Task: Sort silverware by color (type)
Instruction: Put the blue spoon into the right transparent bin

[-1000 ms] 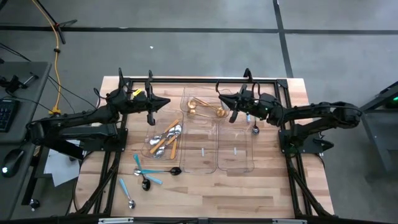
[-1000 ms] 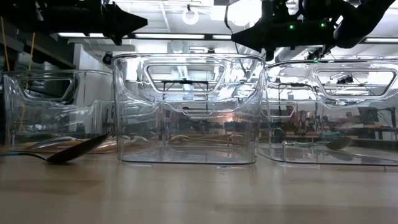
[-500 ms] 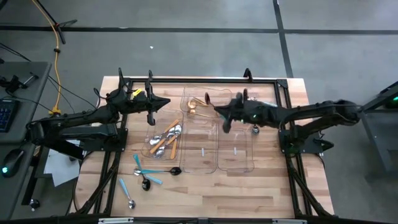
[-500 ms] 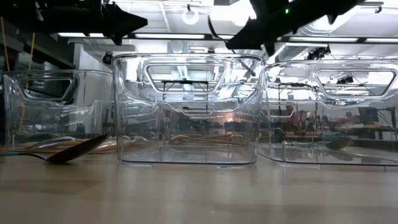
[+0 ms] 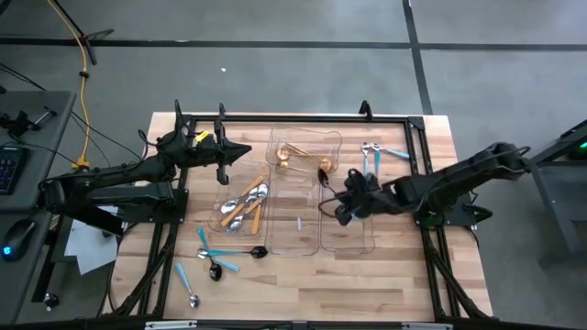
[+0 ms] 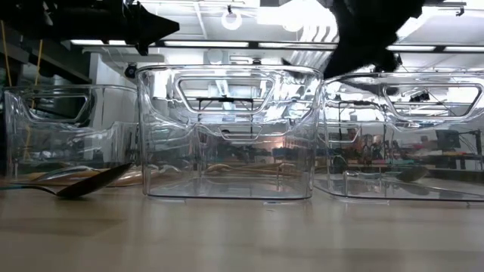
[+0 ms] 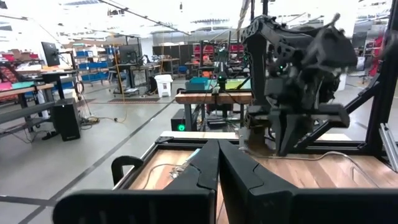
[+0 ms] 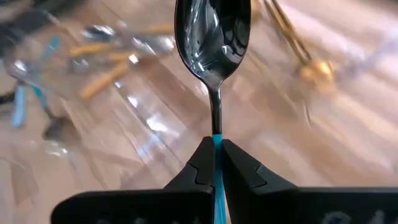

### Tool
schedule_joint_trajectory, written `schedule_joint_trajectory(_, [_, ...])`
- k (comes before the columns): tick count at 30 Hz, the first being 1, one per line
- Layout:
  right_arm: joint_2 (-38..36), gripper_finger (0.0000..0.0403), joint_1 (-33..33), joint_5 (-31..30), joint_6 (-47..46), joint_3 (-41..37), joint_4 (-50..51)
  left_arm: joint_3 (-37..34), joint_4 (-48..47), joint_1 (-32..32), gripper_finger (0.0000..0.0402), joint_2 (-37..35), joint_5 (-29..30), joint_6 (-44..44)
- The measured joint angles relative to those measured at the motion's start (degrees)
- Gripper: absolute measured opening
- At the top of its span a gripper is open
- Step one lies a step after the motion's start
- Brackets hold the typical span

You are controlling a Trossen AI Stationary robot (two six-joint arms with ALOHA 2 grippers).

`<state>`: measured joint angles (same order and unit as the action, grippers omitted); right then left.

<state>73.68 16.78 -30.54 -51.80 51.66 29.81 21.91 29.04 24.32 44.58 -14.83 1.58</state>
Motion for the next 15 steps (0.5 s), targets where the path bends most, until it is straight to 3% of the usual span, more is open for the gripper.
schedule_joint_trajectory(5, [3.0, 0.0, 2.2, 5.0, -9.1, 0.0, 3.2, 0.0, 0.0, 0.0, 0.0001, 0.0, 0.0, 0.0])
schedule_joint_trajectory(15, [11.4, 0.0, -0.5, 10.1, -16.7, -0.1, 11.2, 0.0, -0.1, 0.0, 0.0001, 0.0, 0.0, 0.1])
